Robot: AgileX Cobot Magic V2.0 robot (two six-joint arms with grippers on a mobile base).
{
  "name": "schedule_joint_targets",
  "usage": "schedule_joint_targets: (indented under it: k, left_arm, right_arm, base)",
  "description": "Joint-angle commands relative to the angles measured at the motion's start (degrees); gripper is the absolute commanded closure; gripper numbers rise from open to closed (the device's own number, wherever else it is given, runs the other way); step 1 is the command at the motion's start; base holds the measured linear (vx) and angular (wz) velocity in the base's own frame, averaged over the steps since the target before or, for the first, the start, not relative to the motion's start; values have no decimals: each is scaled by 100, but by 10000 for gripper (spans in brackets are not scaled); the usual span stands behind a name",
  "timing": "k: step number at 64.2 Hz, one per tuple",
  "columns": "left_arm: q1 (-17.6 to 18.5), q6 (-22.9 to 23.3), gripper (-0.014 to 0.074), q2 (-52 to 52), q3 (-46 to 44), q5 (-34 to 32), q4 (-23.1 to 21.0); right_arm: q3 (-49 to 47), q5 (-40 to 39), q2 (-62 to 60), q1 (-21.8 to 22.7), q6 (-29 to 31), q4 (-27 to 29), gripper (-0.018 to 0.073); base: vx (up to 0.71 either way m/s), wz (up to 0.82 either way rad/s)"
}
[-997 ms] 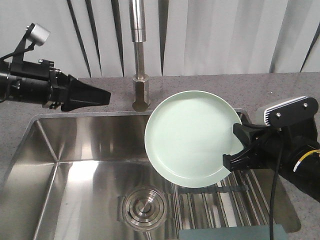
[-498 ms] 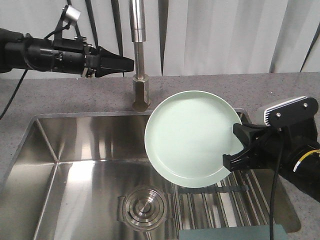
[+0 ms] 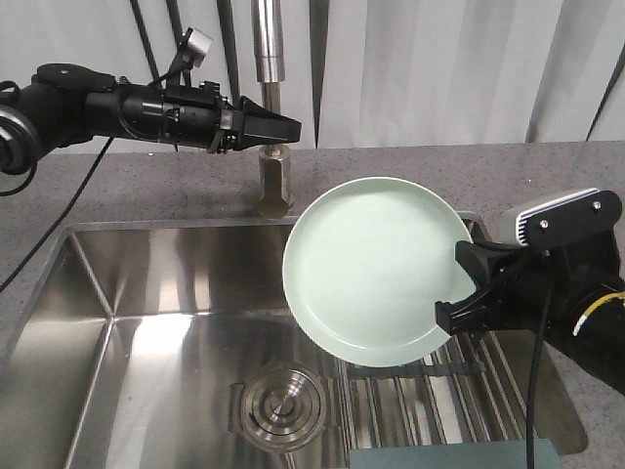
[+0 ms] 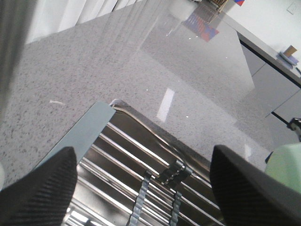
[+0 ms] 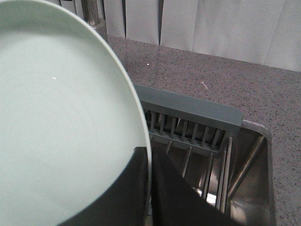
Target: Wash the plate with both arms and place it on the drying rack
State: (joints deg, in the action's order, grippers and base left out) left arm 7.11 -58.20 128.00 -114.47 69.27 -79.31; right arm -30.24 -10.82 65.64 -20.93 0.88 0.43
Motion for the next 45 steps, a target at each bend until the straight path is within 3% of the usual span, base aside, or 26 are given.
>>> schedule_joint_targets:
  k: [1, 31, 45]
  left_arm:
    - [45, 66, 45, -286, -214, 250, -405]
    - [82, -15, 45, 19, -266, 247, -408]
    - [103, 416, 45, 11, -266, 247, -337]
  right_arm:
    - [-161, -468, -130, 15, 14, -43, 564]
    - [-161, -468, -130, 15, 14, -43, 564]
    - [-161, -468, -130, 15, 14, -43, 564]
  base:
    - [0, 0]
    - [0, 0]
    - [0, 0]
